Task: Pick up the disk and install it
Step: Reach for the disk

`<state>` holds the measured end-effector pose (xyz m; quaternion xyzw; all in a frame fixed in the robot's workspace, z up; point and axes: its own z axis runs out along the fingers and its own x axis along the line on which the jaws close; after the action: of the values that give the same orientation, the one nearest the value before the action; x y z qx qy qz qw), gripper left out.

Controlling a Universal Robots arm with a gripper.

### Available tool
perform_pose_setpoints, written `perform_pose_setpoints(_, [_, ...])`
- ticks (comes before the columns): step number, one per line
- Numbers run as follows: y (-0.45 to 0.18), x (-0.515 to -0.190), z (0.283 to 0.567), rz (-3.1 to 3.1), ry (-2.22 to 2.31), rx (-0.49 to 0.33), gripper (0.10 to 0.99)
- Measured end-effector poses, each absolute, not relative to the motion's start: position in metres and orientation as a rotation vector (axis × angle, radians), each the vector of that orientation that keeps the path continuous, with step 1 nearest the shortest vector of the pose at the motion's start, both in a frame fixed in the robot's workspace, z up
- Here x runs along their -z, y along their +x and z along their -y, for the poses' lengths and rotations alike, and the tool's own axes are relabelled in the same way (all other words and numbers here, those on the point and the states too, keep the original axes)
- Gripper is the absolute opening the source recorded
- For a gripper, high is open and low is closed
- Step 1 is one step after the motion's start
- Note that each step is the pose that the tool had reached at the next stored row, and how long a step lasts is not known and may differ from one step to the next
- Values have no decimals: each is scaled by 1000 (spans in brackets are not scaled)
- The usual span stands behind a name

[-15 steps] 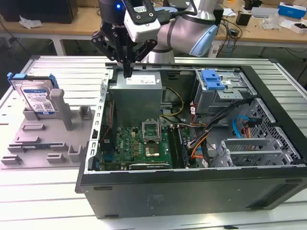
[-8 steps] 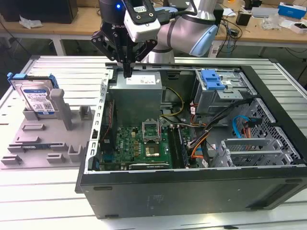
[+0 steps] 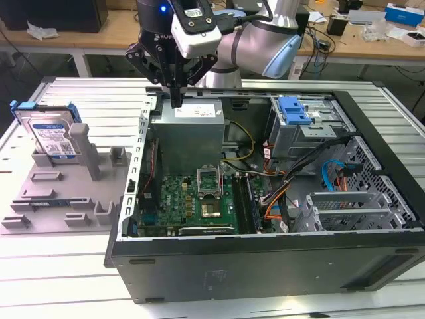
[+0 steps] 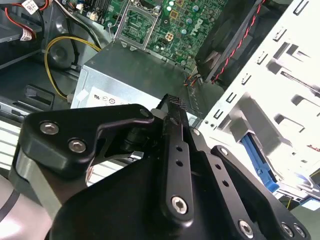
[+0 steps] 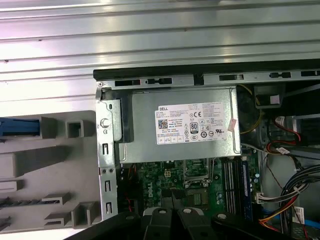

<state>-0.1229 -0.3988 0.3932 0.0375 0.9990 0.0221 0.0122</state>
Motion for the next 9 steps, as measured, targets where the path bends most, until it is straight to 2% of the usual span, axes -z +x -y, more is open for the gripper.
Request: perform_pose_setpoints(9, [-163, -391, 391, -3140, 118, -68, 106])
